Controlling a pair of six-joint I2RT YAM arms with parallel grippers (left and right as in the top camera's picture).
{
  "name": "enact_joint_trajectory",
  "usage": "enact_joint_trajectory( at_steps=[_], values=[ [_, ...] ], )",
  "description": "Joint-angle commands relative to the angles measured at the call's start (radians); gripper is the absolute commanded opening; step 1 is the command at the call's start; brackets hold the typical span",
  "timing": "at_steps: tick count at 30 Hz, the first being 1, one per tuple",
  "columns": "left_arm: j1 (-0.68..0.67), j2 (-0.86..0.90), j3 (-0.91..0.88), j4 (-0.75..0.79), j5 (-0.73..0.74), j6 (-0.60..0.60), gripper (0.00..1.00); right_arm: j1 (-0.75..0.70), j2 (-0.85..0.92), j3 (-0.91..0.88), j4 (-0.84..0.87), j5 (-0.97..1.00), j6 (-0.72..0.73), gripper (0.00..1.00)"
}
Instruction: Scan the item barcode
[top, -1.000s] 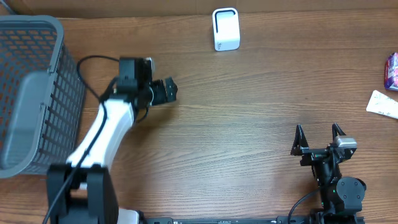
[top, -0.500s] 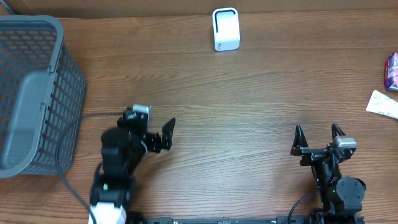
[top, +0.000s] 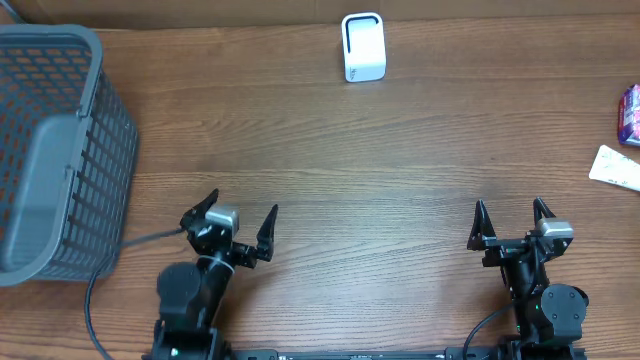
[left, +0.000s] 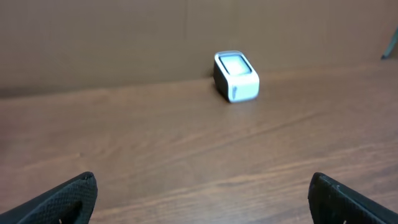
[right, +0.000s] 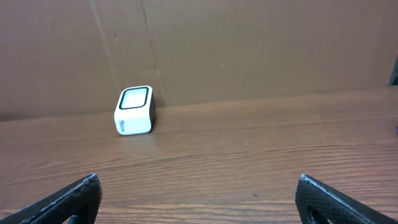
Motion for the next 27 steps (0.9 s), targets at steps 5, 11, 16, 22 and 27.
enact_joint_trajectory(
  at_steps=[5,11,16,22,27],
  values=[
    [0.0,-0.169,-0.119,0.005,-0.11,-0.032,1.0,0.005,-0.01,-0.011,0.008,-0.001,0.003,1.0],
    [0.001,-0.257,-0.127,-0.033,-0.204,-0.117,1.0,0.005,-0.01,-0.011,0.008,0.0,0.003,1.0],
    [0.001,-0.327,-0.127,-0.093,-0.276,-0.117,1.0,0.005,-0.01,-0.011,0.008,-0.001,0.003,1.0],
    [0.032,-0.326,-0.127,-0.129,-0.292,-0.142,1.0,0.005,-0.01,-0.011,0.008,-0.001,0.003,1.0],
    [0.061,-0.326,-0.127,-0.131,-0.278,-0.142,1.0,0.005,-0.01,-0.011,0.008,-0.001,0.003,1.0]
  ],
)
